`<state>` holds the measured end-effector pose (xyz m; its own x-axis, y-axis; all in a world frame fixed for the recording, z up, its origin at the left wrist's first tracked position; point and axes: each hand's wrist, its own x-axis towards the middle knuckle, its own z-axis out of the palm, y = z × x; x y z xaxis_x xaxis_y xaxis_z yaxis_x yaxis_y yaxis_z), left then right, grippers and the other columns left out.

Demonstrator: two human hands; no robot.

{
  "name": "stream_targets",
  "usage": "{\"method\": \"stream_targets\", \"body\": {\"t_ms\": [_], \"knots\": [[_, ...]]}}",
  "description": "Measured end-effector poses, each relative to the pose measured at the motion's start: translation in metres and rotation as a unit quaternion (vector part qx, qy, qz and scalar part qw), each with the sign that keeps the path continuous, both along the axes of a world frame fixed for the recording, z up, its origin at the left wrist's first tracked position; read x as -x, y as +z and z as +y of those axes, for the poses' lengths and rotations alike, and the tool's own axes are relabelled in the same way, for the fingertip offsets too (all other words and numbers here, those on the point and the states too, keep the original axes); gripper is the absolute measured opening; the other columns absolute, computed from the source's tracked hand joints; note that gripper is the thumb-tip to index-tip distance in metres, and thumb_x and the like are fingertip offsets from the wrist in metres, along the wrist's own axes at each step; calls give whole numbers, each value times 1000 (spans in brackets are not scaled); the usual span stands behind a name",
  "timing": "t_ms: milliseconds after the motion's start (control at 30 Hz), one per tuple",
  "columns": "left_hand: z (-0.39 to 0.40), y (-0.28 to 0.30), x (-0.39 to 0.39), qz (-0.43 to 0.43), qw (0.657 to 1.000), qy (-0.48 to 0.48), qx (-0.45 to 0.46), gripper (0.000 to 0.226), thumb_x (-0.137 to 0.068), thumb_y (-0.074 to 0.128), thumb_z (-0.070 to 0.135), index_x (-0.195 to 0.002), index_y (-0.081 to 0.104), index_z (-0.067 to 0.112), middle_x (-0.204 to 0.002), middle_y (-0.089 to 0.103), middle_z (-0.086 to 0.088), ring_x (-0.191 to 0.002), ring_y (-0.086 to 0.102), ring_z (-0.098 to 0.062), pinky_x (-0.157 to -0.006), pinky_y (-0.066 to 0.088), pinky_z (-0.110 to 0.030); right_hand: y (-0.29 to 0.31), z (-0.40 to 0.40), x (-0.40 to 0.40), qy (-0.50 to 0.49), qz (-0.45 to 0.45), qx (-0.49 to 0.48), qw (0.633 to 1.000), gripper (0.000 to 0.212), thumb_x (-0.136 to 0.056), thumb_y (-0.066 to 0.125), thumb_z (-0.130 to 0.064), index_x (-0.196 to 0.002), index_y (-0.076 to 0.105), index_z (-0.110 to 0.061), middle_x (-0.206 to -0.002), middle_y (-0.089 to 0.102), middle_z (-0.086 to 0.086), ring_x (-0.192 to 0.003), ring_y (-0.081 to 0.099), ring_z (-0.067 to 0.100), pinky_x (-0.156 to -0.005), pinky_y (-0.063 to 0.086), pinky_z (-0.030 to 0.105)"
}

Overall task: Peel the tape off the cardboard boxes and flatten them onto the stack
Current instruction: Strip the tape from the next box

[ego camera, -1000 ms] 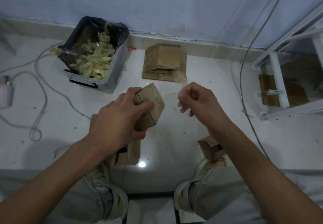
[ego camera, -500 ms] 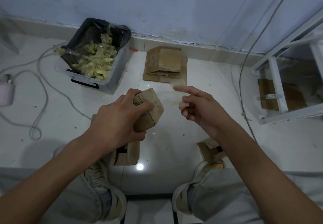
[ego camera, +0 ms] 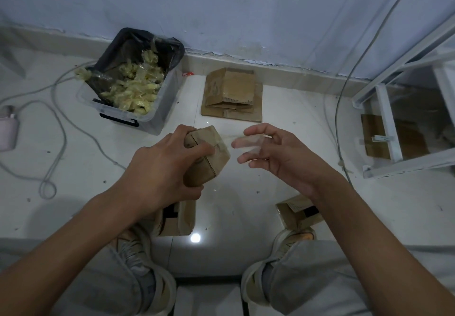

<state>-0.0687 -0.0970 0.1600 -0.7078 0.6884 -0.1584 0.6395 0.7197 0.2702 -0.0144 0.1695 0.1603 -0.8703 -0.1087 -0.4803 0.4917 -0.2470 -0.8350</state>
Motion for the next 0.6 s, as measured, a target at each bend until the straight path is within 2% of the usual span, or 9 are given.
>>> {"method": "stream_targets", "body": {"t_ms": [67, 133, 267, 400, 500, 600], "knots": [[-1, 0, 0, -2, 1000, -3, 0, 78, -66, 81, 63, -134, 47, 46, -145, 39, 2, -107, 58, -19, -60, 50, -31, 1, -2, -1, 8, 24, -59, 998, 21, -101, 64, -5, -121, 60, -2, -115, 77, 18, -94, 75, 33, -77, 61, 31], [0, 1, 0, -1, 1000, -6, 2, 78, -65, 81, 63, -134, 48, 45, -145, 38, 2, -106, 59, -19, -60, 47, -29, 2, -4, -2, -6, 33, -129, 991, 20, -100, 69, -22, -108, 64, -5, -105, 79, 15, -87, 76, 32, -71, 58, 32], [0, 1, -1, -3, 1000, -10, 2, 80, -64, 81, 64, -134, 48, 45, -145, 37, 3, -105, 59, -19, -59, 46, -29, -3, -7, -1, -57, 42, -229, 971, 27, -99, 71, -29, -92, 66, -3, -94, 81, 7, -76, 77, 25, -64, 55, 32], [3, 2, -3, -3, 1000, -22, 7, 81, -64, 82, 63, -134, 47, 44, -147, 38, 1, -105, 60, -21, -59, 46, -28, -9, -9, 0, -88, 40, -271, 958, 25, -104, 64, -26, -96, 62, -2, -89, 81, 4, -68, 75, 25, -60, 55, 31], [4, 3, -4, -1, 999, -32, 5, 82, -62, 83, 61, -134, 47, 43, -148, 40, -1, -104, 61, -22, -58, 49, -29, -11, -7, 0, -103, 61, -286, 951, 14, -105, 62, -21, -116, 60, -12, -86, 80, 3, -65, 74, 26, -58, 57, 30], [6, 4, -3, 7, 999, -31, -2, 82, -60, 84, 59, -132, 50, 41, -146, 43, -2, -103, 62, -23, -55, 50, -30, -16, -2, 2, -105, 77, -341, 931, 23, -106, 62, -21, -128, 56, -20, -87, 80, 1, -65, 76, 21, -60, 61, 28]]}}
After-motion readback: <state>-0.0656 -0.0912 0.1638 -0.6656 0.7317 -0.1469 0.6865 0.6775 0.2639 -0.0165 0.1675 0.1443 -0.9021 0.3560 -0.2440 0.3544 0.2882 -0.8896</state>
